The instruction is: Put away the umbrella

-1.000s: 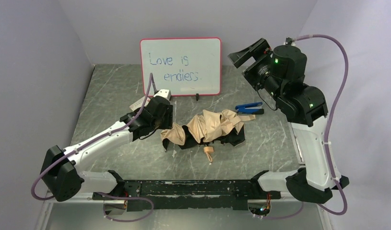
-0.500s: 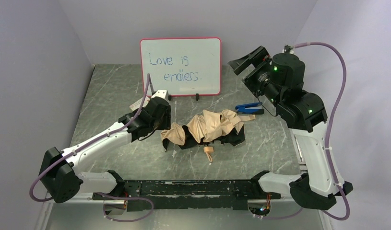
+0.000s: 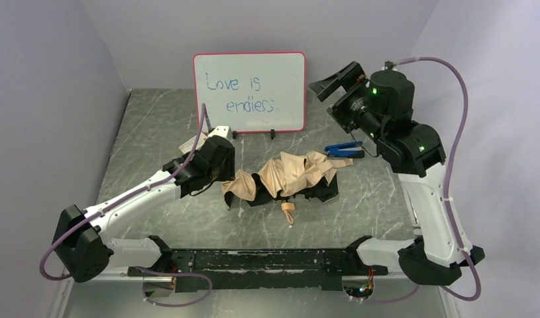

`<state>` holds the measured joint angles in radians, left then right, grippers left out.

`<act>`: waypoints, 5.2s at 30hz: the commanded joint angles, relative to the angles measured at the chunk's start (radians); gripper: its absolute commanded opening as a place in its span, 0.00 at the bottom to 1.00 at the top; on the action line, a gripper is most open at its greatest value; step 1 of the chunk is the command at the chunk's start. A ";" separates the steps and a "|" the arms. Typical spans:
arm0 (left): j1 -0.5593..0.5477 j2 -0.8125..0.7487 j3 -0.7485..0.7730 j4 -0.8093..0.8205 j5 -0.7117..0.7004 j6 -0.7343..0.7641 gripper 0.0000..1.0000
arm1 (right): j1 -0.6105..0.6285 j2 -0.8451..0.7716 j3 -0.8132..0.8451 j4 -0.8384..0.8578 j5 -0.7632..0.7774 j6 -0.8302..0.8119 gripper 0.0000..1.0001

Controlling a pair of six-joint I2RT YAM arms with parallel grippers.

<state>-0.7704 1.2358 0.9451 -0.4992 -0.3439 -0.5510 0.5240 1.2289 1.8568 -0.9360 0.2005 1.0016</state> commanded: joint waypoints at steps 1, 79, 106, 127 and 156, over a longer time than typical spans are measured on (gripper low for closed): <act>-0.003 -0.036 -0.026 0.029 0.005 -0.013 0.50 | -0.005 0.057 0.015 0.021 -0.110 0.060 0.96; 0.083 -0.004 -0.189 0.018 0.016 -0.082 0.21 | -0.348 0.334 -0.781 0.393 0.093 -0.513 0.16; 0.056 0.490 -0.100 0.486 0.251 -0.060 0.09 | -0.174 0.349 -1.055 0.589 -0.270 -0.419 0.11; -0.032 0.570 0.101 0.457 0.390 0.157 0.10 | 0.250 0.193 -1.142 0.903 -0.371 -0.255 0.30; 0.109 -0.009 -0.152 0.114 0.165 -0.020 0.18 | 0.196 -0.186 -0.913 0.121 0.249 -0.328 0.49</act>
<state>-0.6636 1.3216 0.8734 -0.3126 -0.1432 -0.4526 0.7616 1.0290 0.9131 -0.7757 0.2787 0.6773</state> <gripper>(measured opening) 0.232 0.536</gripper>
